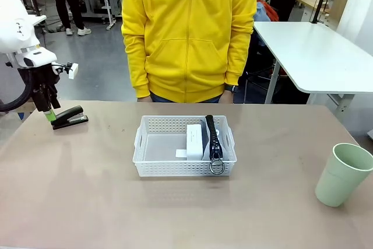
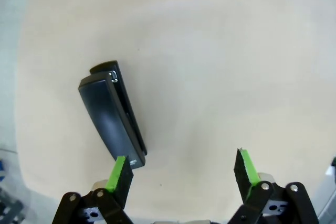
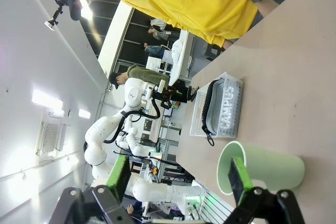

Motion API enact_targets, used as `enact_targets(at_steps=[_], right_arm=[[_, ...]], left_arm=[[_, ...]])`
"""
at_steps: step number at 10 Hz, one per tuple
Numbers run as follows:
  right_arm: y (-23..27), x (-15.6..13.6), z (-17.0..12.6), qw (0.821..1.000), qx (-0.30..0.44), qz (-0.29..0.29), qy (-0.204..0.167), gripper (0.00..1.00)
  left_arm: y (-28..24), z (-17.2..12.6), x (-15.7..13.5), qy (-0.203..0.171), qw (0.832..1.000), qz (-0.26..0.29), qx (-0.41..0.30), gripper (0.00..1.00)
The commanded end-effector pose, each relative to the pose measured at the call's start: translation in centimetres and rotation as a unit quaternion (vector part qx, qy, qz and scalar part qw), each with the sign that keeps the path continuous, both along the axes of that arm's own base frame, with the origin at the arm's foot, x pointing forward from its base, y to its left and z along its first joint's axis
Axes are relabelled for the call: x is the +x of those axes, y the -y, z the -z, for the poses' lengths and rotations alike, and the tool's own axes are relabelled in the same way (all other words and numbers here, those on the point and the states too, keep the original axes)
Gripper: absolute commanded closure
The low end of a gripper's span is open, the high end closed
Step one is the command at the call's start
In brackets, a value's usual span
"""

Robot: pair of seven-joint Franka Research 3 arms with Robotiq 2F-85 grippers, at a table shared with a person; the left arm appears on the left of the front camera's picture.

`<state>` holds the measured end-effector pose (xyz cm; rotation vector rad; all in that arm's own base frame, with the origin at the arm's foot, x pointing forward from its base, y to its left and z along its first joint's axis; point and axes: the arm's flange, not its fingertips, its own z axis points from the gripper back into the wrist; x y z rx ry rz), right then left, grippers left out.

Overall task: Efficiently arrange items inside the basket to fit them all.
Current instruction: Pick up the Stapler and place it inside the Organizing basket.

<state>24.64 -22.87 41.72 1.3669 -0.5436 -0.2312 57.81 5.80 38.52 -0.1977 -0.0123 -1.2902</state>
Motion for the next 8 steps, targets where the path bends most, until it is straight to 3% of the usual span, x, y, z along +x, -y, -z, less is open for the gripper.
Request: enact_targets(at_steps=[1, 2, 6, 7, 8], right_arm=[[0.0, 0.1, -0.3, 1.0, 0.009, 0.003, 0.005, 0.0], [0.0, 0.1, -0.3, 1.0, 0.009, 0.003, 0.005, 0.0], [0.0, 0.1, -0.3, 1.0, 0.009, 0.003, 0.005, 0.0], [0.0, 0.1, -0.3, 1.0, 0.009, 0.003, 0.005, 0.0], [0.0, 0.1, -0.3, 1.0, 0.009, 0.003, 0.005, 0.0]], left_arm=[[-0.3, -0.7, 0.6, -0.006, 0.999, -0.037, -0.028, 0.0], [0.0, 0.0, 0.0, 0.0, 1.0, 0.0, 0.0, 0.0], [0.1, 0.1, 0.1, -0.003, 1.0, -0.009, -0.009, 0.0], [0.6, 1.2, 0.3, 0.062, 0.996, 0.062, 0.018, 0.0], [1.0, 1.8, 1.2, 0.063, 0.996, 0.066, 0.017, 0.0]])
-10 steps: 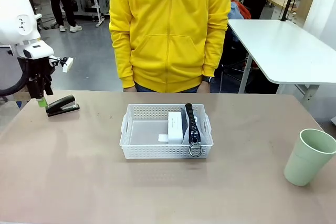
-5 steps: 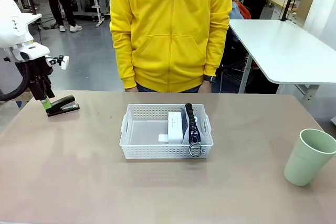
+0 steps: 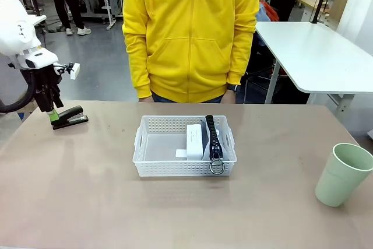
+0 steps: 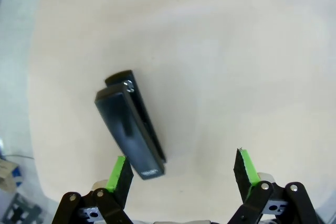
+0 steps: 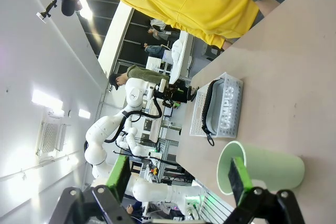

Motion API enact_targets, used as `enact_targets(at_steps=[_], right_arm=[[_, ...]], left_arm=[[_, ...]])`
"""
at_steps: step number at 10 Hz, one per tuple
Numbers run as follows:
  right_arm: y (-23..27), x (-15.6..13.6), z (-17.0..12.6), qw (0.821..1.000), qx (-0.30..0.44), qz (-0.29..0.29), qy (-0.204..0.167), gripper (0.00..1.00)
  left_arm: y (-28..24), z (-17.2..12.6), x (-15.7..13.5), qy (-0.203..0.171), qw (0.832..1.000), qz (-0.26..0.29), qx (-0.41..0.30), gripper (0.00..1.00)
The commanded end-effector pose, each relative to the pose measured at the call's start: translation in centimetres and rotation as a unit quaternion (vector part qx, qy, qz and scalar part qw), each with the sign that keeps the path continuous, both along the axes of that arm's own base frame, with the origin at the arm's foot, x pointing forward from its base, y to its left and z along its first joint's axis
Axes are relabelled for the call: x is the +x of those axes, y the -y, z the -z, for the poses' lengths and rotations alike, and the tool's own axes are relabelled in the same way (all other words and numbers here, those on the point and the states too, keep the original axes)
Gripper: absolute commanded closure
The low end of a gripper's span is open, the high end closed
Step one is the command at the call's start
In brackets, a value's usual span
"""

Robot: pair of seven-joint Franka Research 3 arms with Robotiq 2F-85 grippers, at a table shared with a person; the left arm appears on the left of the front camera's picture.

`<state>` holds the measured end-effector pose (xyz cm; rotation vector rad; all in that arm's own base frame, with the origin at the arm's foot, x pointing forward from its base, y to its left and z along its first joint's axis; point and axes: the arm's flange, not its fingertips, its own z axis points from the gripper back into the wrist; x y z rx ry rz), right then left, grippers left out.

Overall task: Efficiently arrange items inside the basket to fit them all.
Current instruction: Pick up the Stapler and place it inside the Organizing basket.

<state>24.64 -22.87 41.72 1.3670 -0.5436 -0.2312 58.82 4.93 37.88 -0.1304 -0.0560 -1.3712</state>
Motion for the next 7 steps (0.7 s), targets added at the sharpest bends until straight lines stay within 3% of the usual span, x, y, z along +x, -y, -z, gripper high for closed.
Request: enact_targets(at_steps=[1, 3, 7], right_arm=[[0.0, 0.1, -0.3, 1.0, 0.008, 0.003, 0.005, 0.0], [0.0, 0.1, -0.3, 1.0, 0.008, 0.003, 0.005, 0.0], [0.0, 0.1, -0.3, 1.0, 0.008, 0.003, 0.005, 0.0]], left_arm=[[0.1, 1.7, 0.9, 0.009, 0.999, 0.029, 0.011, 0.0], [-0.4, 2.4, 2.1, 0.002, 0.998, 0.056, -0.021, 0.0], [-0.6, 4.0, 3.4, -0.006, 0.999, 0.031, -0.044, 0.0]])
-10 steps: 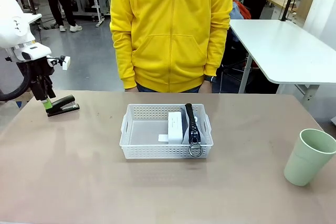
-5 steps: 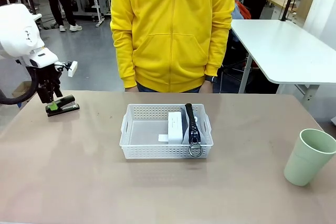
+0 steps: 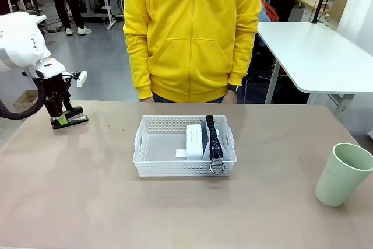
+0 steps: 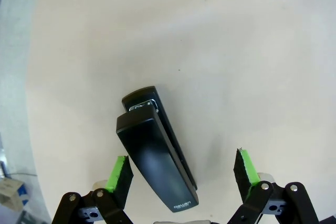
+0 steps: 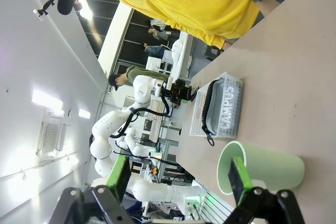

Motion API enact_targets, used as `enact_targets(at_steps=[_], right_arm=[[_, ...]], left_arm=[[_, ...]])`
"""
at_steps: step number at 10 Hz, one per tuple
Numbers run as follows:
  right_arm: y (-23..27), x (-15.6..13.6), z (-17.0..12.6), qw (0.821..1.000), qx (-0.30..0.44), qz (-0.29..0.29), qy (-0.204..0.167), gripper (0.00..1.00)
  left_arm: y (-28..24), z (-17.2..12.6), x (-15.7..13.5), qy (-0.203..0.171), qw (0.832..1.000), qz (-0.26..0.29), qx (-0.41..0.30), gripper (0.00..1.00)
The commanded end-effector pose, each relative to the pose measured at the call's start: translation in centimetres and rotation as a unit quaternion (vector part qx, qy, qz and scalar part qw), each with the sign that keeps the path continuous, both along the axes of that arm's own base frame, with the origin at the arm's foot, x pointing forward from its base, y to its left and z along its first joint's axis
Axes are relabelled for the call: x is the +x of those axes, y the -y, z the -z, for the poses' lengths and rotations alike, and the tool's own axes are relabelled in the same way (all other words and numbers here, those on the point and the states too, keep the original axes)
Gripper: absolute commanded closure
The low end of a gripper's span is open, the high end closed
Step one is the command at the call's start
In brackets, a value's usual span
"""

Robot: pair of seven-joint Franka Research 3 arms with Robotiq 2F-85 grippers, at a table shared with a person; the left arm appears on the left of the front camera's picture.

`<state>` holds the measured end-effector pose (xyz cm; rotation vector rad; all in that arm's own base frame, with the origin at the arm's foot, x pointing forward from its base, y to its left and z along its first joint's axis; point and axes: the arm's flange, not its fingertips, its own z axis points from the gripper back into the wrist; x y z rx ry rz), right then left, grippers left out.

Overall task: Efficiently arrange items inside the basket to fit them all.
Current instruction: Pick up the Stapler and place it inside the Organizing basket.

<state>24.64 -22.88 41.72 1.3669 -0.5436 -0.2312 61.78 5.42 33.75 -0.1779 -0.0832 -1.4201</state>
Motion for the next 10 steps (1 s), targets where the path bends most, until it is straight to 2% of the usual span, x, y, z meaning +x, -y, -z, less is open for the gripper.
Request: enact_targets(at_steps=[1, 3, 6, 7, 10], right_arm=[[0.0, 0.1, -0.3, 1.0, 0.008, 0.003, 0.005, 0.0], [0.0, 0.1, -0.3, 1.0, 0.008, 0.003, 0.005, 0.0], [0.0, 0.1, -0.3, 1.0, 0.008, 0.003, 0.005, 0.0], [0.0, 0.1, -0.3, 1.0, 0.008, 0.003, 0.005, 0.0], [0.0, 0.1, -0.3, 1.0, 0.008, 0.003, 0.005, 0.0]], left_arm=[[-0.4, -0.3, 0.4, 0.006, 1.0, -0.004, -0.025, 0.0], [-0.3, -0.5, 0.4, 0.014, 1.0, -0.003, -0.024, 0.0], [-0.1, 0.9, 1.8, -0.016, 1.0, 0.0, -0.015, 0.0], [0.0, 1.4, 2.2, -0.02, 1.0, -0.016, -0.006, 0.0], [0.4, 3.0, 2.9, -0.011, 0.999, -0.024, 0.021, 0.0]])
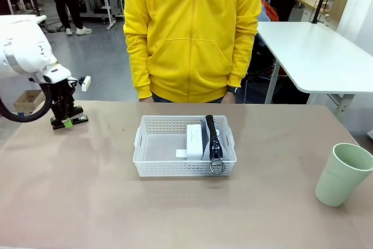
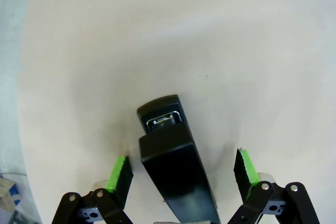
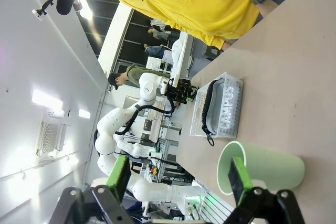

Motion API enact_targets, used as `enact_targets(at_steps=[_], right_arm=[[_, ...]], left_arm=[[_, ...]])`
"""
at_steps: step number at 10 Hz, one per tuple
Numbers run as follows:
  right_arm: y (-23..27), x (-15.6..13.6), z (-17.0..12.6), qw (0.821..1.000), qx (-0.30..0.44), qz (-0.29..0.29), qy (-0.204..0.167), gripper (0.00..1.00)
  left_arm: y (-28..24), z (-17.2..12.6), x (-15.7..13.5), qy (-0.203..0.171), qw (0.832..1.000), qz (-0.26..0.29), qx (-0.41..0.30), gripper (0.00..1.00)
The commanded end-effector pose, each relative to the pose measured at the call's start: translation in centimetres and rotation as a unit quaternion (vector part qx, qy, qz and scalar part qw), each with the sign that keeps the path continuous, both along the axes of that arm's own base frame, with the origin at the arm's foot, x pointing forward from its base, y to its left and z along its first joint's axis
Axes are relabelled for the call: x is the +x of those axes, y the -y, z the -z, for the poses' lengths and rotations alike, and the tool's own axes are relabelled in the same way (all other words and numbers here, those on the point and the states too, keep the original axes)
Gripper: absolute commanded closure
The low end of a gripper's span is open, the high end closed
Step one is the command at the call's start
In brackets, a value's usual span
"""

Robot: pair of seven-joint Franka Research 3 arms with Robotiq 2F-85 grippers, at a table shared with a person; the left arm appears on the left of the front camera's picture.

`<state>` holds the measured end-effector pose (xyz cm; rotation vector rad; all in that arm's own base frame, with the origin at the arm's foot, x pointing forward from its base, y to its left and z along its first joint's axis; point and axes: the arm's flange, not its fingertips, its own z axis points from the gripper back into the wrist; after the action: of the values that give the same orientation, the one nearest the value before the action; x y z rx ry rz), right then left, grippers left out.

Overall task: Efficiently arrange items inside the basket to fit them all.
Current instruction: Pick up the Stapler and place it inside the Organizing basket.

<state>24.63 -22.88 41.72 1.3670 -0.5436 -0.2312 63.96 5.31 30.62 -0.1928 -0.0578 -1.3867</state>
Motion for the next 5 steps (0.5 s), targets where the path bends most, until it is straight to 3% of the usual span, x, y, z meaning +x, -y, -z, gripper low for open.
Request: enact_targets(at_steps=[1, 5], right_arm=[[-0.05, 0.09, -0.32, 1.0, 0.008, 0.003, 0.005, 0.0], [-0.05, 0.09, -0.32, 1.0, 0.008, 0.003, 0.005, 0.0]], left_arm=[[0.59, 0.2, 0.86, 0.005, 0.999, -0.018, 0.032, 0.0], [0.8, 0.57, 0.98, -0.002, 0.998, -0.029, 0.05, 0.0]])
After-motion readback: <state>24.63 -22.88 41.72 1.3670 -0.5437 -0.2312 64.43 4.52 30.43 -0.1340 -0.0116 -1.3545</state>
